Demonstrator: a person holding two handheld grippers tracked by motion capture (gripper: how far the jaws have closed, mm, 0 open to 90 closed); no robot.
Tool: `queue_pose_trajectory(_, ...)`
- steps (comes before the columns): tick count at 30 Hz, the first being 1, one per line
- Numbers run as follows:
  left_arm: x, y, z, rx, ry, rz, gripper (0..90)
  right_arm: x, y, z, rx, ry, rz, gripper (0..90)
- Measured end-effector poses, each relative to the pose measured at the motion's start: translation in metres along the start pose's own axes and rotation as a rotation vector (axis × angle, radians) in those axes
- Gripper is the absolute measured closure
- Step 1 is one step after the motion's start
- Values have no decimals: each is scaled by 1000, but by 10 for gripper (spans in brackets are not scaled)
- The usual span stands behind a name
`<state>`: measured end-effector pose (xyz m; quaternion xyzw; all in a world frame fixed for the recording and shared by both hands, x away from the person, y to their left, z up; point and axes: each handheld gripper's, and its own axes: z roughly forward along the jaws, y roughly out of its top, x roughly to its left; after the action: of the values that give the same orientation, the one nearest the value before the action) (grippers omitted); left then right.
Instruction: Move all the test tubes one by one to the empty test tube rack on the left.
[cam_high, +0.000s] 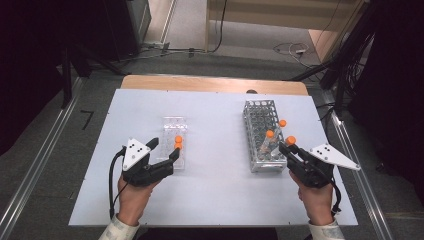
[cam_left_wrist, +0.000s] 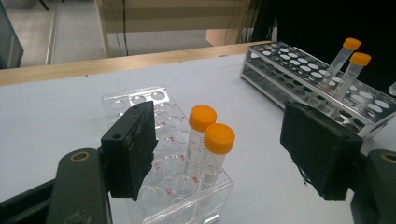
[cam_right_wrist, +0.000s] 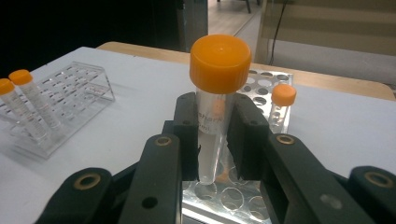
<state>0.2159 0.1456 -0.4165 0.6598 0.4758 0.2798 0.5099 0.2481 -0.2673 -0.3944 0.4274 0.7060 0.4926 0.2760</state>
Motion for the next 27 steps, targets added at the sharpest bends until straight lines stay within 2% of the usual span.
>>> queue_pose_trajectory(9,-2,0,0,0,-4,5,266,16,-4,7,20,61,-12,721)
queue_pose_trajectory(18,-5,0,0,2,-14,13,266,49,-13,21,64,146,-81,721)
queue_pose_trajectory(27,-11,-1,2,12,-30,24,265,69,-20,32,99,188,-123,721)
